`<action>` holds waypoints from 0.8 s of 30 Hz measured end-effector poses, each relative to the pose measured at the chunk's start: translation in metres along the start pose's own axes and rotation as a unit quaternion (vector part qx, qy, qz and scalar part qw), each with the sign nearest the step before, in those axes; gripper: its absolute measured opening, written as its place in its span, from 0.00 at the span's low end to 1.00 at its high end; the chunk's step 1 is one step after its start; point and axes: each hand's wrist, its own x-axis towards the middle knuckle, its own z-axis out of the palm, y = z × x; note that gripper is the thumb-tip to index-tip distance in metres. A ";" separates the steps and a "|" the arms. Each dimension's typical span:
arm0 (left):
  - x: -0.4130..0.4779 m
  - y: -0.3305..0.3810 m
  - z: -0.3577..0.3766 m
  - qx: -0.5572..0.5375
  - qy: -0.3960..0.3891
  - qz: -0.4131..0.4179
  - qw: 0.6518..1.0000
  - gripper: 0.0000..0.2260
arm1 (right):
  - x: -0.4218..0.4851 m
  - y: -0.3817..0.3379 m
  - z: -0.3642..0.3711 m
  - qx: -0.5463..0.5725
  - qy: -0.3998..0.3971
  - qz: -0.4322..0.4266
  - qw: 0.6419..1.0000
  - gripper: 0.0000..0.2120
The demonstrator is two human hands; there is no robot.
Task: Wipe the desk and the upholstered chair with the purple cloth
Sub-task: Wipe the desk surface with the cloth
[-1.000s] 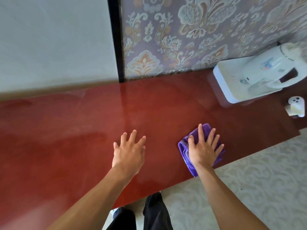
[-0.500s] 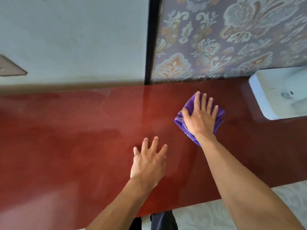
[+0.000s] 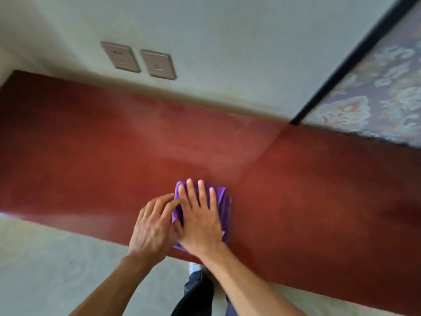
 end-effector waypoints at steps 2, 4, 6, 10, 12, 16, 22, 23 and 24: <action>-0.022 -0.036 -0.015 0.004 0.006 -0.024 1.000 0.23 | -0.002 -0.046 0.018 0.012 -0.014 -0.009 1.000 0.41; -0.045 -0.066 -0.023 0.016 0.000 -0.041 0.999 0.26 | -0.004 -0.069 0.027 -0.005 -0.032 -0.033 0.999 0.39; -0.058 -0.081 -0.024 0.021 -0.014 -0.012 1.000 0.25 | -0.005 -0.075 0.029 -0.026 -0.048 -0.052 0.997 0.38; -0.042 -0.064 -0.012 0.017 -0.061 0.058 0.996 0.22 | -0.013 -0.068 0.021 -0.057 -0.039 -0.036 0.997 0.39; -0.026 -0.036 -0.002 0.007 -0.081 0.068 0.994 0.22 | -0.023 -0.049 0.014 -0.067 -0.028 0.007 0.997 0.39; -0.007 0.045 0.029 0.007 -0.143 0.140 0.980 0.24 | -0.067 0.026 -0.013 -0.098 -0.040 0.104 0.989 0.38; 0.003 0.168 0.084 -0.004 -0.254 0.213 0.943 0.27 | -0.149 0.135 -0.043 -0.155 -0.006 0.217 0.964 0.38; 0.005 0.173 0.085 -0.011 -0.252 0.217 0.943 0.27 | -0.150 0.139 -0.043 -0.158 0.008 0.229 0.961 0.38; 0.007 0.173 0.083 -0.024 -0.243 0.215 0.946 0.27 | -0.148 0.137 -0.040 -0.152 0.024 0.245 0.957 0.38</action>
